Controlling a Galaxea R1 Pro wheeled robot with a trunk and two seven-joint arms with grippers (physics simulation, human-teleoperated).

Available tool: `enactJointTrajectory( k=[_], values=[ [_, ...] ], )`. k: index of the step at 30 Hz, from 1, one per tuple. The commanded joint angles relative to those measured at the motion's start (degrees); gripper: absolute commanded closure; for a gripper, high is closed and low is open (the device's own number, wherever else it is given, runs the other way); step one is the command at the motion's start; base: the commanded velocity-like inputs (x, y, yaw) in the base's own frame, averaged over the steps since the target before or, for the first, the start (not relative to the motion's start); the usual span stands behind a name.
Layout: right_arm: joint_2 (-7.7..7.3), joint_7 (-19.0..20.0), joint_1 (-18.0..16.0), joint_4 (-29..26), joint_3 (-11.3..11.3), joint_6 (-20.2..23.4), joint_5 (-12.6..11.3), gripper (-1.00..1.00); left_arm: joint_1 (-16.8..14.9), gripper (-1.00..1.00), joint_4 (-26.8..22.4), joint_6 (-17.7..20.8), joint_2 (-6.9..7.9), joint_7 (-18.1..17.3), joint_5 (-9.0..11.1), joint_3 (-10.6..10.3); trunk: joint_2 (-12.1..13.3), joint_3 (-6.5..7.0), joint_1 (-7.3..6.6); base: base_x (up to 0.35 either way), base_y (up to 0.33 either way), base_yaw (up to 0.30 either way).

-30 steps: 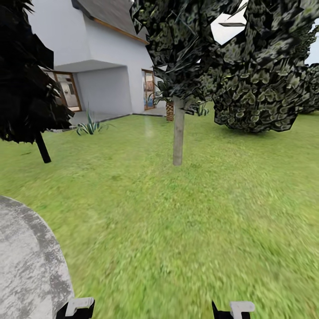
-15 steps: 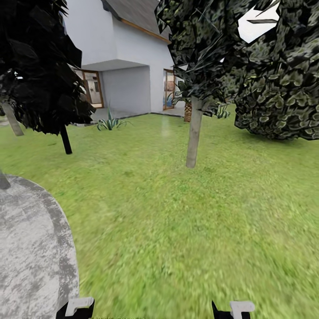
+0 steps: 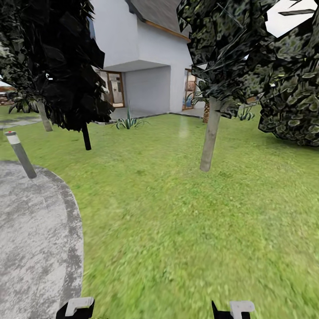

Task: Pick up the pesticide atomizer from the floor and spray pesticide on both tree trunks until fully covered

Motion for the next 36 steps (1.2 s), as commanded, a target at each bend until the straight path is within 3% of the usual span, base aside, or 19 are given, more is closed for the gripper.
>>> enactJointTrajectory(
  k=[1, 11, 36],
  values=[
    [0.0, 0.0, 0.0, 0.0, 0.0, 0.0, 0.0, -1.0, 0.0, -1.0, 0.0, 0.0, 0.0, 0.0, 0.0, -0.01, 0.0, 0.0, 0.0, 0.082, -0.277, 0.279],
    [0.01, 0.0, 0.0, 0.0, 0.0, 0.0, 0.0, -1.0, 0.01, -1.0, 0.0, 0.0, 0.0, 0.0, 0.0, 0.05, 0.0, 0.0, 0.0, 0.08, -0.208, 0.279],
    [0.03, 0.0, 0.0, 0.0, 0.0, 0.0, 0.0, -1.0, 0.01, -1.0, 0.02, 0.0, 0.0, 0.0, 0.0, 0.07, 0.0, 0.0, 0.0, 0.003, -0.004, 0.279]
  ],
)
